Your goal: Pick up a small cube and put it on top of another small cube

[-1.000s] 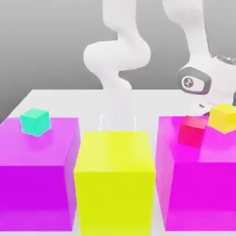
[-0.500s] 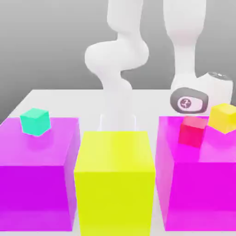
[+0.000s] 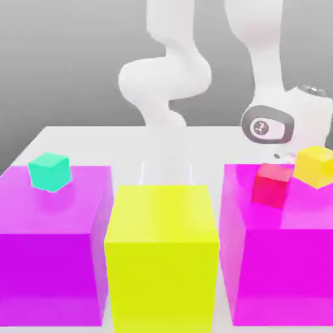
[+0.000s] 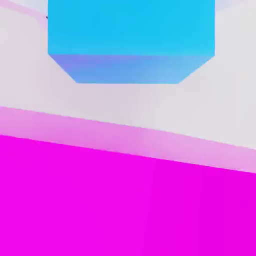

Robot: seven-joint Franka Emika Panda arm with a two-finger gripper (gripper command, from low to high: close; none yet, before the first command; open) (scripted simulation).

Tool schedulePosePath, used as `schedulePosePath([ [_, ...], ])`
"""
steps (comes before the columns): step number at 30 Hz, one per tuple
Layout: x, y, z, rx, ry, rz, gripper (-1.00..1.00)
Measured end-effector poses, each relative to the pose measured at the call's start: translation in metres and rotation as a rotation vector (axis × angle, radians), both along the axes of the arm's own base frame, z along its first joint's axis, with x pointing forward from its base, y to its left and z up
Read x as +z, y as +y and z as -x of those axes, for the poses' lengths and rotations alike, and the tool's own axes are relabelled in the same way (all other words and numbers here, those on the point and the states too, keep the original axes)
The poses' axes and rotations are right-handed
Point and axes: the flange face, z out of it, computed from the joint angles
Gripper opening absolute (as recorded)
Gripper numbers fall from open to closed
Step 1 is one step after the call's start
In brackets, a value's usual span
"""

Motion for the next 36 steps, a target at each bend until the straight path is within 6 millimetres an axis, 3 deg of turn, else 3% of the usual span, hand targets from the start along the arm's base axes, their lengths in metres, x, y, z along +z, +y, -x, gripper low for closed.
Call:
schedulePosePath([
  [4,0.016,0.002,-0.002,-0.014,0.031,-0.022,-1.00],
  [6,0.034,0.025,-0.006,-0.003,0.064,-0.073,-1.00],
  [8,0.055,0.057,0.003,0.040,0.099,-0.123,-1.00],
  [17,0.159,0.076,-0.062,-0.281,0.115,-0.160,-1.00],
  [22,0.211,0.057,-0.088,-0.481,0.093,-0.123,-1.00],
  [31,0.278,-0.011,-0.114,-0.873,0.021,-0.009,-1.00],
  [35,0.235,-0.017,-0.116,-0.906,0.015,-0.003,-1.00],
  [36,0.227,-0.017,-0.116,-0.907,0.015,-0.003,1.00],
])
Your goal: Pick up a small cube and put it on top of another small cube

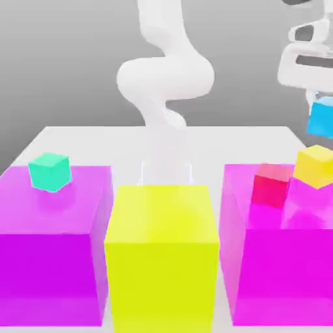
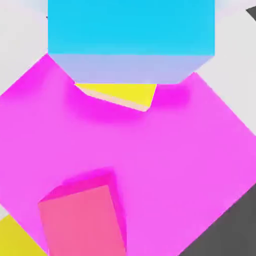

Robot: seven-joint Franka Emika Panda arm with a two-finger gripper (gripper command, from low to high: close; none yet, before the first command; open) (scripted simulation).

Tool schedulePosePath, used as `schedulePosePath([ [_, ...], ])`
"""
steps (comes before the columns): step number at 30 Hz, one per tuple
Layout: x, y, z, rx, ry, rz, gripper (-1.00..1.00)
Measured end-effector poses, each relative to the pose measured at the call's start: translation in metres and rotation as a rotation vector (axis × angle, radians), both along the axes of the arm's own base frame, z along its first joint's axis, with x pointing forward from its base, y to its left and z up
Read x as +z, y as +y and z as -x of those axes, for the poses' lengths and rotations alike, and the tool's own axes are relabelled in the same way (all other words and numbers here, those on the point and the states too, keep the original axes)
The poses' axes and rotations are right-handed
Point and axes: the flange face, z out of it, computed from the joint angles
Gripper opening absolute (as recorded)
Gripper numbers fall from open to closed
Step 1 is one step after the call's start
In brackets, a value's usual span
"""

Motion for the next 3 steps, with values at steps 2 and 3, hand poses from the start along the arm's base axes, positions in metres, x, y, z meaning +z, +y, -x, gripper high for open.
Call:
schedulePosePath([
  [2,0.0000,0.0000,0.0000,0.000,0.000,0.000,1.00],
  [3,0.0000,0.0000,0.0000,0.000,0.000,0.000,1.00],
])
